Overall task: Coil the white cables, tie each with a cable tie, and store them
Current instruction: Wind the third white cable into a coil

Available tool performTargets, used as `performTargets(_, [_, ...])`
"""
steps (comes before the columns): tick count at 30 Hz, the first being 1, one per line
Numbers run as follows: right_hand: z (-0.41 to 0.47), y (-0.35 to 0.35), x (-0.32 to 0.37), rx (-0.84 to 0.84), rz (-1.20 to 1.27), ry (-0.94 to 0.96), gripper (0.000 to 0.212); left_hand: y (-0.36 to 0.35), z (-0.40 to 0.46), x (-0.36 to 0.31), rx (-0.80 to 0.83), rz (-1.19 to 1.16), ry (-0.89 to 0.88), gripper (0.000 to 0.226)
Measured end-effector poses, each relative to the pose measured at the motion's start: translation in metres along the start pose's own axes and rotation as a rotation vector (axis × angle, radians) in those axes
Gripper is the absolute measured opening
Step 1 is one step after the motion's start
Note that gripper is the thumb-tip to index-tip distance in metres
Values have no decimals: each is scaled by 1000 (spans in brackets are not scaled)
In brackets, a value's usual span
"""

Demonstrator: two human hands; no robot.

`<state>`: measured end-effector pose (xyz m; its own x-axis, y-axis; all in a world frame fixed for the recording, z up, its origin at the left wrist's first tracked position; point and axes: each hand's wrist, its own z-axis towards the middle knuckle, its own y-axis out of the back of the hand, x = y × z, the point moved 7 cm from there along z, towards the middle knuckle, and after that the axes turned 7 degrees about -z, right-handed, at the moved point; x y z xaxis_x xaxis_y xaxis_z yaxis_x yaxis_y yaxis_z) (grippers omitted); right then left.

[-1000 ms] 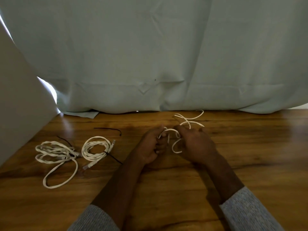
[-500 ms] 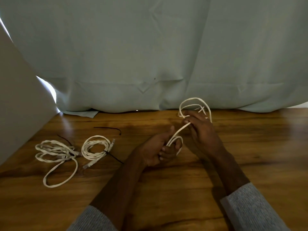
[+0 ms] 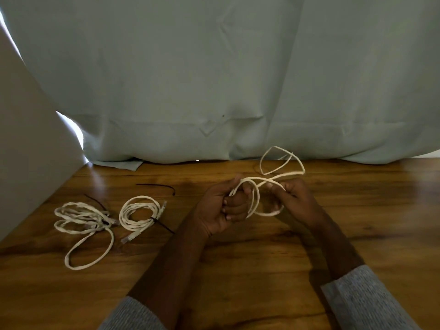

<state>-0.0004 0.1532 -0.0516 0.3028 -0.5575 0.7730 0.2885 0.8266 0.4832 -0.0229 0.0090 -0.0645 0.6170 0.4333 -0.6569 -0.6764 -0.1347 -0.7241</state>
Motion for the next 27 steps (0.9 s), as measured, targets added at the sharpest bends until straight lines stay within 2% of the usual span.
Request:
performTargets(1, [-1, 1, 1, -4, 139, -19, 47, 1, -1, -3, 2, -12, -12, 41])
performTargets(3, [-2, 6, 0, -31, 418, -58, 34, 2, -2, -8, 6, -21, -45, 39])
performTargets(4, [-1, 8, -2, -29, 504, -69, 29, 2, -2, -10, 9, -28, -63, 38])
performTargets(7, [1, 4, -7, -7, 604, -97, 34, -2, -3, -15, 46, -121, -110, 38])
performTargets(9, [1, 0, -8, -53, 493, -144, 34, -4, -1, -19, 53, -168, -149, 43])
performTargets(12, [3, -3, 2, -142, 196, -106, 35, -9, -3, -27, 74, -182, -205, 49])
performTargets(15, [4, -4, -1, -130, 36, -109, 42, -13, -4, -33, 85, -194, -265, 53])
performTargets(17, [3, -5, -4, -49, -126, -90, 46, -11, -5, -38, 28, -227, -339, 54])
performTargets(20, [-1, -15, 2, 107, -358, -23, 41, -5, -6, -43, -106, -235, -439, 56])
performTargets(27, [-5, -27, 3, 388, -529, -41, 25, 10, -11, -56, -300, -263, -591, 54])
